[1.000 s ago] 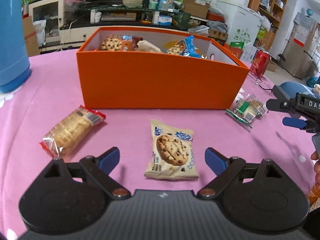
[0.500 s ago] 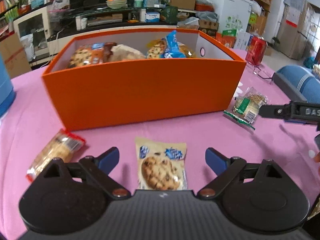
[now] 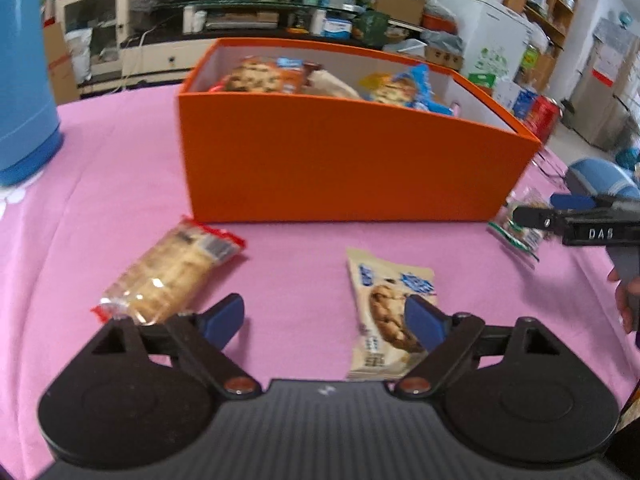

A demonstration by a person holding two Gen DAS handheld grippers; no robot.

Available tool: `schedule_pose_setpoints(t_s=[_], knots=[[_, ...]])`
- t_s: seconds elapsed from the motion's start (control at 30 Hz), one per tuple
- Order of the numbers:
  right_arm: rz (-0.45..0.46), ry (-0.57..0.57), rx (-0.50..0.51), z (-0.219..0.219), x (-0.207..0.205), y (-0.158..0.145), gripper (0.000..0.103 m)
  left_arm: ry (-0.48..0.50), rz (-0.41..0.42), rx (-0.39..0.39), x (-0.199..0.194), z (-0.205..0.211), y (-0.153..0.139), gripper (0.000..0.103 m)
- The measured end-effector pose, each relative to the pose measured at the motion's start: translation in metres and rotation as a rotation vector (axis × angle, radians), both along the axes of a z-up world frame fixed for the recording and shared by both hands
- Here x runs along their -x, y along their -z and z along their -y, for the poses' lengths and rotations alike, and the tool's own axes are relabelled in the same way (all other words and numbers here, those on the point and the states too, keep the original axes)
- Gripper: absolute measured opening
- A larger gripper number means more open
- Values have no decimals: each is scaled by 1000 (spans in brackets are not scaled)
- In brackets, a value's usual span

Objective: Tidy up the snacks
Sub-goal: 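Move the right tool over the green-wrapped packet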

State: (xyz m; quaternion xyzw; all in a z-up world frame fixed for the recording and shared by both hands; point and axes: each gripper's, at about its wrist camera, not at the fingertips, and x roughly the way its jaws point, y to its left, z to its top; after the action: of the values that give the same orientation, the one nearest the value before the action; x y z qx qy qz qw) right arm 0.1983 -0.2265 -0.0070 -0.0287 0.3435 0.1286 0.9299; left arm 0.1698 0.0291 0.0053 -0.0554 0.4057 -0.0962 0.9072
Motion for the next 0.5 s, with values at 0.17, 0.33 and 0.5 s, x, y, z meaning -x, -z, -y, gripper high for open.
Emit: schedule_pose_setpoints(t_s=[0.17,0.33,0.5], knots=[[-34,-91,13,-25,-10,14,93,-2,-11,81,-3,-5,-3,88],[-90,-115,-1,-33,-8,25,93,21,7,44,0,3,-5,90],[-114,-140,-28,-44,12,23,93,25,-9,50,-2,4,-2,91]])
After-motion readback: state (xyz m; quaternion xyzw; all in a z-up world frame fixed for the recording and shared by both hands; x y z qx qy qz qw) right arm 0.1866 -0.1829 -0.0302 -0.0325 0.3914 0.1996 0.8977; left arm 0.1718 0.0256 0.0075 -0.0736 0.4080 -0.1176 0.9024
